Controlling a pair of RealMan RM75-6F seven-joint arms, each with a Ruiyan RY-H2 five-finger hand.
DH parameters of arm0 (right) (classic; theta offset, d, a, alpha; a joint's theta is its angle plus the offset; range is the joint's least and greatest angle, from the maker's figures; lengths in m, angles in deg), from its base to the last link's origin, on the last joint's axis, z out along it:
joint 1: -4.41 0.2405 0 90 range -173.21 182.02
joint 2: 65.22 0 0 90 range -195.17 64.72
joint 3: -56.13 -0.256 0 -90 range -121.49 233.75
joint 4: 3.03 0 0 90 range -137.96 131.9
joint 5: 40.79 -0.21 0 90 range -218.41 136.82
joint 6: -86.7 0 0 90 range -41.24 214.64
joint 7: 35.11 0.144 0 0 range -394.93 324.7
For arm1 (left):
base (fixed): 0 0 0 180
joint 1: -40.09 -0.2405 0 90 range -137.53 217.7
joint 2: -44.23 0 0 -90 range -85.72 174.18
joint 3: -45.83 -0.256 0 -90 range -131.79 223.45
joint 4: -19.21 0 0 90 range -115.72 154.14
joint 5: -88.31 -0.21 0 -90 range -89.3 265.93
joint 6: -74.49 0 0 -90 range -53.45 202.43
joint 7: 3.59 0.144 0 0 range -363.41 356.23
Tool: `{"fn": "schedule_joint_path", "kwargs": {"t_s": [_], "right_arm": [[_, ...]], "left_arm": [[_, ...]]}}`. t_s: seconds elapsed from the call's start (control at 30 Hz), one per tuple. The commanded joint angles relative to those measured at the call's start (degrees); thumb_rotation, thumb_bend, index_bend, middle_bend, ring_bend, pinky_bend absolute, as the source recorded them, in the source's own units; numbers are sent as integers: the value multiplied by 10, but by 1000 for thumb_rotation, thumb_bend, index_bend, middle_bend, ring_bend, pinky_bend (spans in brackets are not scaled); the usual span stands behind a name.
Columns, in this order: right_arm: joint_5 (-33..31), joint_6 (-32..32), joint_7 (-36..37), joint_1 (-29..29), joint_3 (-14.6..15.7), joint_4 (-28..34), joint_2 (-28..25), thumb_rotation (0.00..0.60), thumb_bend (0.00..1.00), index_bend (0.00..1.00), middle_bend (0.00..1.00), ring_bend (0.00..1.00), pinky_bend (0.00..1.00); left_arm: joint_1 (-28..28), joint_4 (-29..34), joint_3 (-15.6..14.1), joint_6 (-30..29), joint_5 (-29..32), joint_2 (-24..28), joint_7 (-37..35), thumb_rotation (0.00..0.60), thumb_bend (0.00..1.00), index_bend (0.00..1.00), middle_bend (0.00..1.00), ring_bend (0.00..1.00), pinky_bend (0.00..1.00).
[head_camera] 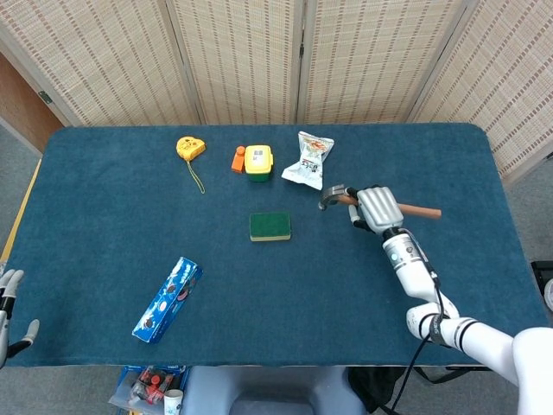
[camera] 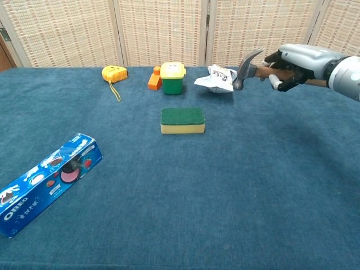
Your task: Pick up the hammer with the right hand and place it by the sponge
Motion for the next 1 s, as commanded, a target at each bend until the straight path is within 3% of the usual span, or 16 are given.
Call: {"fn": "schedule_joint_path", "kwargs": {"t_s": [0.03, 0.53, 1.0], "right_arm": [[-3, 2, -3, -3, -3, 6, -6, 600, 584, 620, 748, 553, 479], [1, -8, 5, 3, -9, 49, -18, 600, 578, 624, 760, 580, 537], [-71, -107, -26, 51, -22, 83, -23, 600, 578, 630, 764, 586, 538]], "left_arm": [[0, 0, 0, 0, 0, 0, 1, 600, 324, 0, 0, 51, 0], [-3, 3, -1, -2, 0, 3, 1, 600, 324, 0, 0, 51, 0], [-11, 1, -4, -10, -1, 5, -6, 600, 324, 0, 0, 51, 0]]}}
